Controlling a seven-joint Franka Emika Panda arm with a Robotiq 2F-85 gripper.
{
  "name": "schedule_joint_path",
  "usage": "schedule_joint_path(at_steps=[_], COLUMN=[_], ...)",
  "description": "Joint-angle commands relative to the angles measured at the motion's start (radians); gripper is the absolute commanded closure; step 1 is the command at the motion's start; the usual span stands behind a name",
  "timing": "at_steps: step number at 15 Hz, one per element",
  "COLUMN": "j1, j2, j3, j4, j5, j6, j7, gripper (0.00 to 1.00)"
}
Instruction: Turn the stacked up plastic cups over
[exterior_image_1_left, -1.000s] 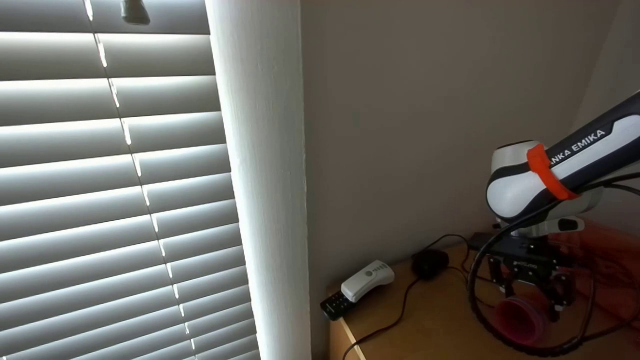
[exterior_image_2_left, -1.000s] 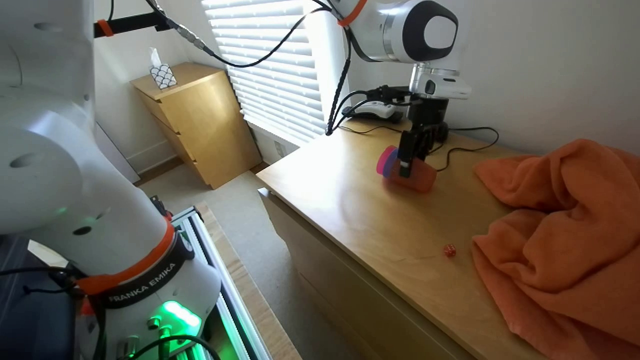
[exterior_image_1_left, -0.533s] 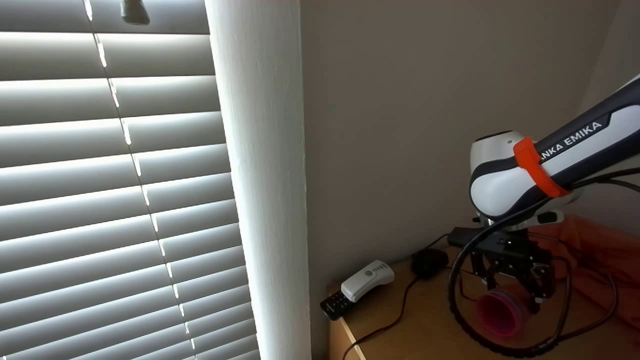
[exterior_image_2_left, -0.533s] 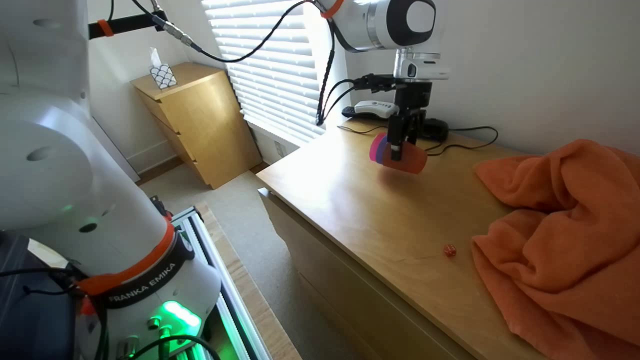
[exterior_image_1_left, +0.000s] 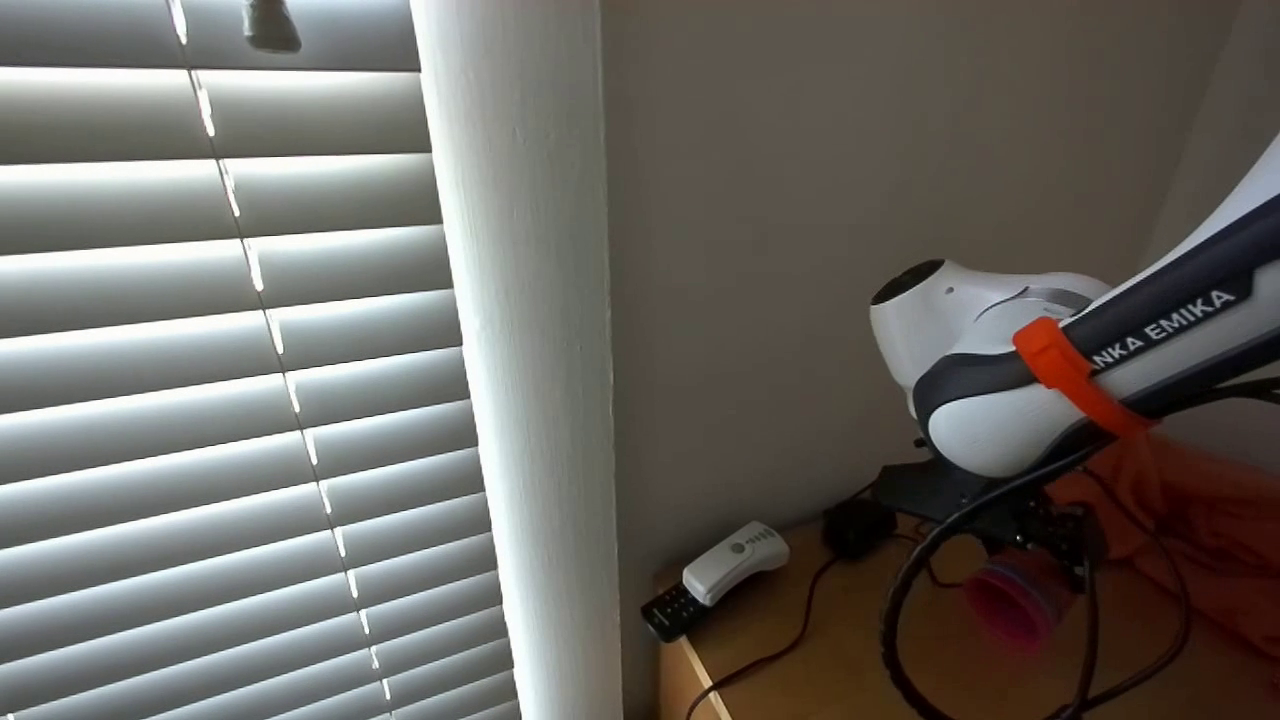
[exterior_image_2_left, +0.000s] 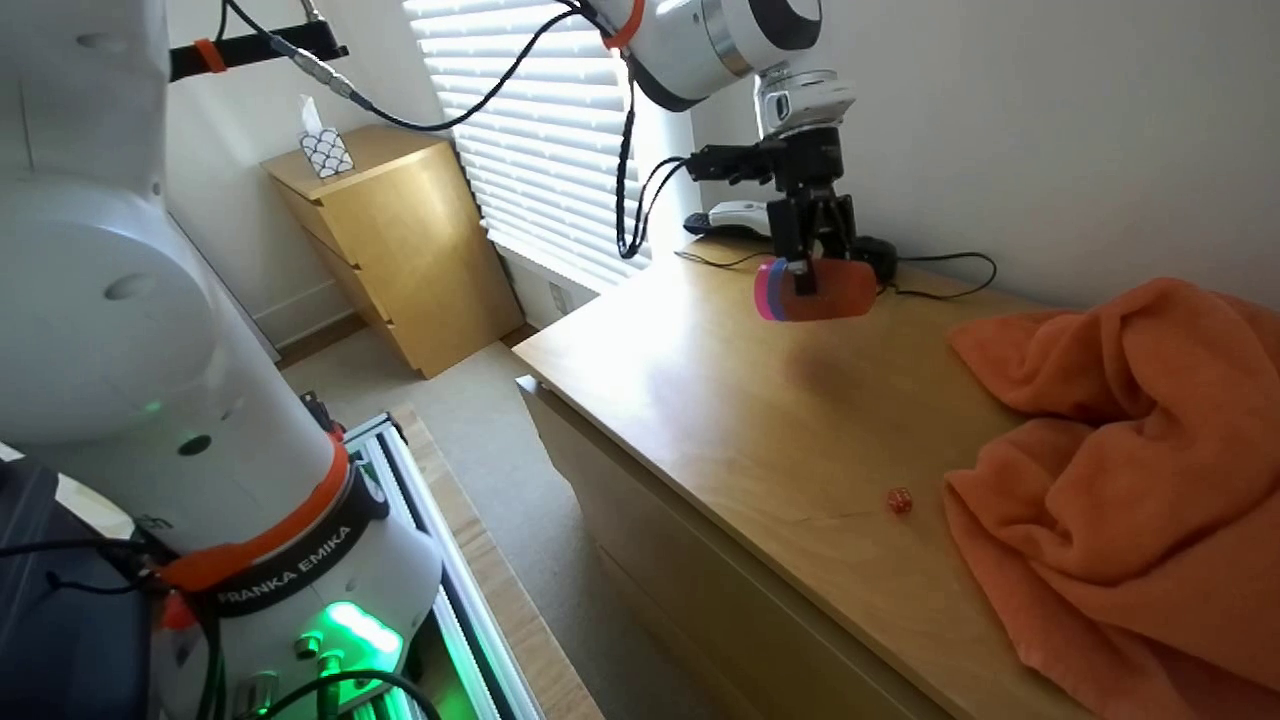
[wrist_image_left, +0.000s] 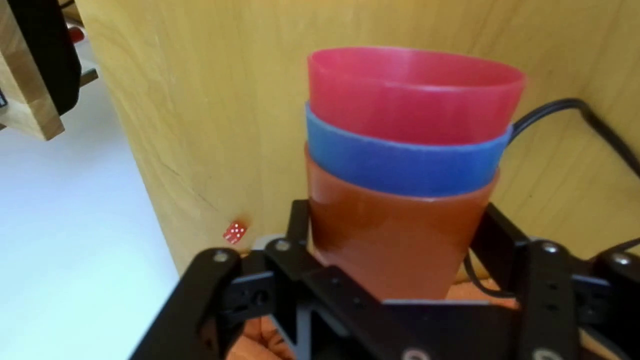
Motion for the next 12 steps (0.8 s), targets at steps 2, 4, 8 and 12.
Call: schedule_joint_path(at_steps=[2,4,8,12], j1=[0.039,0.035,-0.012,0.028], j2=[0.007,0.021,0.012,0.022], j3=[-0.015,-0.004,0.043,0.020], j4=[0.012,0.027,0.021,0.020], j5=[-0.167,-0.212,-0.179,-0.251], j6=[-0.066,-0.119,-0.113,-0.155], j7=[0.220,0.300,0.237,0.362], gripper=[0.45,0.45,0.20,0.45])
